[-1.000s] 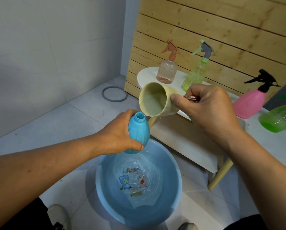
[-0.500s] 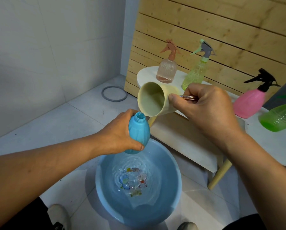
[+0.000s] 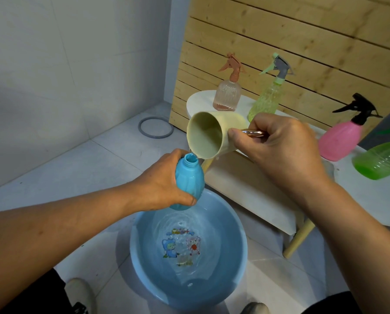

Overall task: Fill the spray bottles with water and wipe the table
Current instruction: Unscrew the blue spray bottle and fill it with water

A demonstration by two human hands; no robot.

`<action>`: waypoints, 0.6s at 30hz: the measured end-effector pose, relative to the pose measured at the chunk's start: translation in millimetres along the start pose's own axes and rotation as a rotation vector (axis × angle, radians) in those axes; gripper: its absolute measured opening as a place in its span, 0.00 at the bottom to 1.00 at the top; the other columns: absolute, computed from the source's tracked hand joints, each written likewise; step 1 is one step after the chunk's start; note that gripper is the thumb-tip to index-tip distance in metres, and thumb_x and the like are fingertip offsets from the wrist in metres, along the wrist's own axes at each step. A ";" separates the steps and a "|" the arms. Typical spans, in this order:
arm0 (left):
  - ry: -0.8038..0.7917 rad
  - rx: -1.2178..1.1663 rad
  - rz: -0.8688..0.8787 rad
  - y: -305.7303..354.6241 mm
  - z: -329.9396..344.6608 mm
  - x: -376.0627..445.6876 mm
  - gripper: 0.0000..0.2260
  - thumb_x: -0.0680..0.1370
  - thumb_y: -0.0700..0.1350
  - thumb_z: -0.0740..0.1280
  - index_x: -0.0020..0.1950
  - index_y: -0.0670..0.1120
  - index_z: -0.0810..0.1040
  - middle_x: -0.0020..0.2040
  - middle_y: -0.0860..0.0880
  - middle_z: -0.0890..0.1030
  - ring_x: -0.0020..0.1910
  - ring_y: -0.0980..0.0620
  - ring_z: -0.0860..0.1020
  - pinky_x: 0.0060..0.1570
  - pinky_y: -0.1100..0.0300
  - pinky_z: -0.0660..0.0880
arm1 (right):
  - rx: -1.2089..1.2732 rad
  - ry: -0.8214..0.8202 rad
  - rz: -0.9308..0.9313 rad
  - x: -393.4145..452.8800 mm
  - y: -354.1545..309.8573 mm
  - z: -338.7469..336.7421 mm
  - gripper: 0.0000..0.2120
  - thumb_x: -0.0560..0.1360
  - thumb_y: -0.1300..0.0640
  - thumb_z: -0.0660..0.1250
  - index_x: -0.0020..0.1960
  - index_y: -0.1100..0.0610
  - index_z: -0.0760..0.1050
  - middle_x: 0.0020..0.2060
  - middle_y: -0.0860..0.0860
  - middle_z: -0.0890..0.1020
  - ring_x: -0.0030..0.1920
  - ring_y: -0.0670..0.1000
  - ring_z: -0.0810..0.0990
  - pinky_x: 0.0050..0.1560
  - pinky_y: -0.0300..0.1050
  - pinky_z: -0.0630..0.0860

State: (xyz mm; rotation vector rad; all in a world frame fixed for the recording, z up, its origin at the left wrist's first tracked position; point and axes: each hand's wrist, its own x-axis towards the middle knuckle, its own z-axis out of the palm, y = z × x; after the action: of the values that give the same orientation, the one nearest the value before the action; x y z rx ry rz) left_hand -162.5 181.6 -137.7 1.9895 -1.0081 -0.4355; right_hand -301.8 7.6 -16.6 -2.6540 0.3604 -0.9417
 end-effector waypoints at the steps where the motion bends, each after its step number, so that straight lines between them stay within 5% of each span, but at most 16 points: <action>1: 0.000 0.001 0.000 -0.1 0.1 -0.1 0.42 0.61 0.53 0.84 0.67 0.62 0.63 0.59 0.60 0.73 0.54 0.57 0.78 0.42 0.64 0.79 | -0.008 0.003 -0.012 -0.2 -0.8 -0.3 0.23 0.74 0.41 0.71 0.28 0.49 0.65 0.22 0.45 0.69 0.27 0.45 0.67 0.29 0.43 0.60; 18: 0.013 0.012 0.008 -0.2 1.1 0.4 0.41 0.61 0.53 0.84 0.66 0.63 0.63 0.59 0.60 0.73 0.54 0.57 0.78 0.43 0.64 0.79 | -0.092 0.035 -0.147 -2.7 -2.9 -2.3 0.19 0.75 0.43 0.70 0.32 0.53 0.70 0.26 0.46 0.70 0.29 0.52 0.69 0.29 0.43 0.58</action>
State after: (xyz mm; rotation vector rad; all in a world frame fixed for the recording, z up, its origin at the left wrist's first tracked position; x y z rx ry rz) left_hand -162.8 180.7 -138.5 1.9954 -1.0123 -0.4123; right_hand -305.0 10.8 -15.3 -2.7824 0.2237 -1.0395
